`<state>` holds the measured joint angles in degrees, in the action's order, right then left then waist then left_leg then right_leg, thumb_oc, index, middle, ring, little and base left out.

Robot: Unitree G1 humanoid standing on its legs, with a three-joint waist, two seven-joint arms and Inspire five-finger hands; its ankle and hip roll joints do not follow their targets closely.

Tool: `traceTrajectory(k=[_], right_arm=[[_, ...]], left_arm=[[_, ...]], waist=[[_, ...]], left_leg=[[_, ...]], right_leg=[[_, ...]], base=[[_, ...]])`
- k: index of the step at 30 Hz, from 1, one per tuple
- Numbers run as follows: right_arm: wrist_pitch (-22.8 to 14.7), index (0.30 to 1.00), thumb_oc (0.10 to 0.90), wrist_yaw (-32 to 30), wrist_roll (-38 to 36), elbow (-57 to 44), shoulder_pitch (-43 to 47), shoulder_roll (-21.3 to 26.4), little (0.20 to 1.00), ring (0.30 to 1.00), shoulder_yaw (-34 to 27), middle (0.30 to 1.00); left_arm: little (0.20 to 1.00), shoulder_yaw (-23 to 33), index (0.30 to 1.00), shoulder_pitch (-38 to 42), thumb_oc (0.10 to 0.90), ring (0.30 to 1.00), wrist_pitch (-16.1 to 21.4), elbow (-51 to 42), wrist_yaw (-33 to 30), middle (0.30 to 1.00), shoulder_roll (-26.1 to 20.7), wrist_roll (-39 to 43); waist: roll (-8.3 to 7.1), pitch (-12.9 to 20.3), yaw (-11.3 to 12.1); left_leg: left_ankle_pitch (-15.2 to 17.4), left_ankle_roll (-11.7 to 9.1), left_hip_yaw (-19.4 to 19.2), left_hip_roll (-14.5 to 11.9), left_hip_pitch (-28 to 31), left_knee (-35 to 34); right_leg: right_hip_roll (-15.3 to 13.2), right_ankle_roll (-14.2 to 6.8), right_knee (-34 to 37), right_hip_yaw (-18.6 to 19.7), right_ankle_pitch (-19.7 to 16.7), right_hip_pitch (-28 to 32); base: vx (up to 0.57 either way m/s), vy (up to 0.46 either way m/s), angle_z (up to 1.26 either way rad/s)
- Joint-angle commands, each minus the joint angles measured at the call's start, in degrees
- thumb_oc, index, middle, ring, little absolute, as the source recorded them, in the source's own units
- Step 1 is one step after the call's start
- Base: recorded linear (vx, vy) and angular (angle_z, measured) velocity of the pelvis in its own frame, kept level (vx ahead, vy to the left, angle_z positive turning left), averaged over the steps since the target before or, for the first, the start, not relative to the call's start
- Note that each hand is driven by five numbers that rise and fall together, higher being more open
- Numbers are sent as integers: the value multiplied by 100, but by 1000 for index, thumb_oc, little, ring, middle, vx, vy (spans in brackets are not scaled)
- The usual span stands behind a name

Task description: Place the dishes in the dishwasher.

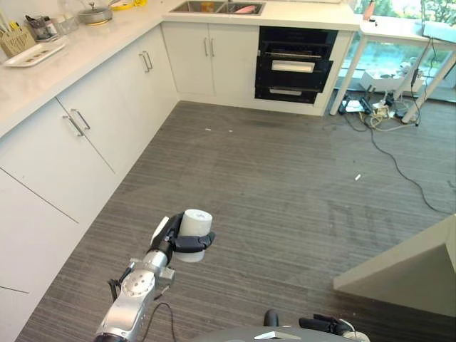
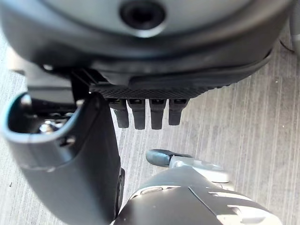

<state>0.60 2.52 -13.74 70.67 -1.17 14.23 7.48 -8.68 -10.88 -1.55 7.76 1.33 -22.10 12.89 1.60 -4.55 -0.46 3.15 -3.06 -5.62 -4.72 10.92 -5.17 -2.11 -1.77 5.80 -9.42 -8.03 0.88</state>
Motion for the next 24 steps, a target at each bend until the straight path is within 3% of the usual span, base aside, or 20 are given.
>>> traceTrajectory(k=[1,4,7,10,13,14,15,16,20,22,24], right_arm=[[-96,900,800,-86,-200,74,374,0,900,900,120,900],[-115,900,800,-124,-209,-112,487,111,900,900,59,900],[-116,900,800,-104,-162,-278,512,161,900,900,22,900],[-81,900,800,-77,-80,-230,467,135,900,900,-4,900],[-76,900,800,-80,-129,-145,451,74,900,900,-51,900],[-79,900,800,-69,-147,-93,432,33,900,900,-50,900],[-106,900,800,-67,-166,-55,380,25,900,900,-26,900],[-116,900,800,-75,-186,-42,367,40,900,900,-33,900],[-92,900,800,-87,-216,135,300,61,900,900,-90,900],[-60,900,800,-71,-182,228,252,55,900,900,-135,900],[-60,900,800,-68,-174,331,190,76,900,900,-121,900]], left_arm=[[300,411,300,607,400,300,643,-606,-167,300,-274,-16],[300,515,300,668,400,300,645,-620,-241,300,-394,-86],[300,523,300,812,400,300,617,-630,-248,300,-491,-125],[300,484,300,878,400,300,571,-626,-246,300,-501,-220],[300,471,300,871,400,300,534,-586,-225,300,-474,-293],[300,446,300,852,400,300,543,-561,-193,300,-444,-310],[300,388,300,849,400,300,558,-534,-167,300,-406,-293],[300,372,300,863,400,300,569,-546,-165,300,-405,-282],[300,259,300,1084,400,300,621,-440,-215,300,-394,-352],[300,233,300,1124,400,300,623,-383,-228,300,-376,-396],[300,189,300,1125,400,300,657,-362,-222,300,-346,-363]], waist=[[-320,118,-60],[-307,90,-25],[-269,-48,-12],[-253,-266,-92],[-167,-333,-119],[-138,-337,-154],[-129,-382,-285],[-161,-400,-314],[-194,-386,-531],[-203,-361,-602],[-200,-248,-636]], left_leg=[[21,256,-330,436,-469,49],[88,358,-300,511,-481,87],[196,520,-203,590,-533,259],[347,720,-36,745,-348,297],[404,766,33,701,-238,296],[454,751,99,682,-127,269],[572,714,364,717,93,248],[623,688,466,754,169,228],[963,502,870,692,607,137],[1074,417,1015,651,798,212],[1021,310,1092,608,880,436]], right_leg=[[-259,-486,-150,-212,1008,635],[-348,-546,-474,-191,1075,518],[-527,-617,-1617,-144,1261,63],[-789,-742,-3011,-45,819,-494],[-716,-682,-3589,-51,788,-917],[-595,-623,-3562,-117,902,-1140],[-248,-555,-2920,-18,978,-1388],[-178,-576,-2624,31,911,-1511],[-51,-676,-1003,-220,449,-1861],[-97,-699,-827,-347,307,-1960],[-96,-578,-736,-466,243,-1698]], base=[[56,110,10],[44,124,3],[5,176,-1],[60,184,4],[128,116,13],[399,48,6],[423,0,9],[424,-29,35],[412,-72,80],[483,-115,93],[464,-152,75]])
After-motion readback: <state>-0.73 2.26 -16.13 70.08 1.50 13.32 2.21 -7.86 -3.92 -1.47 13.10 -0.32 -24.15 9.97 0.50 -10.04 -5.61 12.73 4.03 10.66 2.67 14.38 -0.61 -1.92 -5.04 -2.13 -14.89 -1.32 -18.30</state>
